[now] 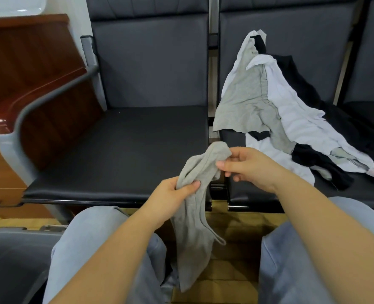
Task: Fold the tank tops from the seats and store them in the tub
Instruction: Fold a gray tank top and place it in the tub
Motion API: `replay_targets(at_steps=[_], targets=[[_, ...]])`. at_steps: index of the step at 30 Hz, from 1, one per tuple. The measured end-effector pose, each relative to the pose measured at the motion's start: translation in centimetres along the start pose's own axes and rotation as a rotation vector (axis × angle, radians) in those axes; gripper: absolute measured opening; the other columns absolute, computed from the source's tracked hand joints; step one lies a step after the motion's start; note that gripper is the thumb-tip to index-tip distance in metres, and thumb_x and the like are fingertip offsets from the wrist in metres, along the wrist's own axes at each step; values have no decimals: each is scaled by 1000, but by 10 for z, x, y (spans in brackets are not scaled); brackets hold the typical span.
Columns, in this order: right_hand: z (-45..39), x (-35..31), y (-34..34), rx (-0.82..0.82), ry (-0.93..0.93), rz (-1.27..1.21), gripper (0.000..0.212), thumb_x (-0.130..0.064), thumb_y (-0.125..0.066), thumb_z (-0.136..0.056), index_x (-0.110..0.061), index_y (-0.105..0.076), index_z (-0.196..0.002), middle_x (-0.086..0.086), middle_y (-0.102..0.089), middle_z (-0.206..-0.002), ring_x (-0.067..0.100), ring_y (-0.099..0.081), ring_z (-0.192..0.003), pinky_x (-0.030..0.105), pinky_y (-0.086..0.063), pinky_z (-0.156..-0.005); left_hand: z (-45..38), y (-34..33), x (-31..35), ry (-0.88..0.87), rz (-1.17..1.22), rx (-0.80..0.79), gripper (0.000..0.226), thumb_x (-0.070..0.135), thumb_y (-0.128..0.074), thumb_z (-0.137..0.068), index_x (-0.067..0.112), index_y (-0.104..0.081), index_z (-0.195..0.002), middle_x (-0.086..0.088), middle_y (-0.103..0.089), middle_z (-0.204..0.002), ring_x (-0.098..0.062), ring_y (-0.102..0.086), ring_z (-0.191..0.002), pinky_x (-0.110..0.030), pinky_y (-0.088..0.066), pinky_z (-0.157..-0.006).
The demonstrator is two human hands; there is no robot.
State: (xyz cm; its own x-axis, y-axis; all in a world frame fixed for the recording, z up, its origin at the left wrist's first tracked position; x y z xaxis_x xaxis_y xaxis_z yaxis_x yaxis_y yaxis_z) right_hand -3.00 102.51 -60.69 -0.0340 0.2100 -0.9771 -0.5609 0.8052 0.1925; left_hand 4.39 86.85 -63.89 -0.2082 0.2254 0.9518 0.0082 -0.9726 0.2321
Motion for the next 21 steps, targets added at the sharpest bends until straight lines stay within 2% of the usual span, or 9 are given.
replay_targets(at_steps=[2,4,6,11,13,15,18,21], targets=[[0,1,-8,-15,-11,-3,26,-37,-71,-77,-23,-68,-99,-10,-68,-81,5,-58,-71,21,-45,-62,1,-4,-1,-9,7,-29,16,31,-65,-89,23,-69,-103,4,-75,-96,-12,-70,-91,-31,-55,-85],[-1,3,-13,25,-15,39,16,-36,-66,-86,-23,-69,-95,-8,-68,-82,5,-59,-71,22,-46,-62,2,-6,-1,-17,27,-36,15,28,-66,-89,25,-66,-104,6,-74,-98,-6,-70,-89,-23,-56,-79],[-2,2,-18,55,-2,95,19,-36,-60,-91,-20,-69,-94,-6,-68,-84,5,-60,-72,21,-47,-63,2,-7,0,-41,-7,-44,18,29,-67,-88,28,-63,-106,8,-72,-100,-1,-68,-89,-16,-53,-74],[-2,-2,-24,98,66,120,29,-34,-51,-97,-21,-68,-77,-10,-65,-76,5,-59,-74,21,-49,-66,4,-16,10,-113,97,-118,31,21,-67,-88,35,-56,-113,15,-70,-104,3,-66,-95,-12,-52,-72],[-3,1,-23,113,58,80,27,-33,-51,-97,-20,-70,-85,-5,-69,-87,12,-63,-85,27,-54,-76,3,-17,10,-122,116,-119,38,21,-68,-87,30,-53,-121,12,-69,-107,1,-66,-96,-14,-52,-70],[-3,1,-18,157,50,6,26,-32,-50,-97,-17,-72,-94,0,-71,-97,17,-65,-95,33,-55,-84,3,-16,9,-92,124,-104,34,25,-66,-89,26,-54,-120,7,-70,-104,-4,-69,-90,-17,-53,-64],[-3,-1,-5,262,47,-146,25,-27,-49,-99,-16,-70,-90,0,-72,-93,17,-67,-96,31,-54,-84,3,-10,12,-109,65,-52,19,31,-59,-92,25,-61,-110,10,-73,-89,-5,-70,-79,-17,-51,-58],[-4,1,4,309,14,-299,25,-24,-45,-101,-13,-67,-94,4,-72,-94,20,-67,-95,31,-54,-82,-1,1,12,-151,-17,36,24,39,-58,-91,18,-67,-100,3,-73,-88,-13,-69,-82,-27,-56,-68]])
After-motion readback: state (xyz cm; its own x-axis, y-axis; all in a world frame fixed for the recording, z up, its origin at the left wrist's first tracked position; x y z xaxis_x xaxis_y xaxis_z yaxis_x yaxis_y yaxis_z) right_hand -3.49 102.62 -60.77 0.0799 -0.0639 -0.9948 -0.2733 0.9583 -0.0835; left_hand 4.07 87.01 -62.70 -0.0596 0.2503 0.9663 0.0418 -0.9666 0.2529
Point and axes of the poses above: each hand's wrist, its own z-axis away from the middle knuckle, its own y-axis out of the back of the hand, x = y × z, the point moved 8 cm from there along -z, towards the middle knuckle
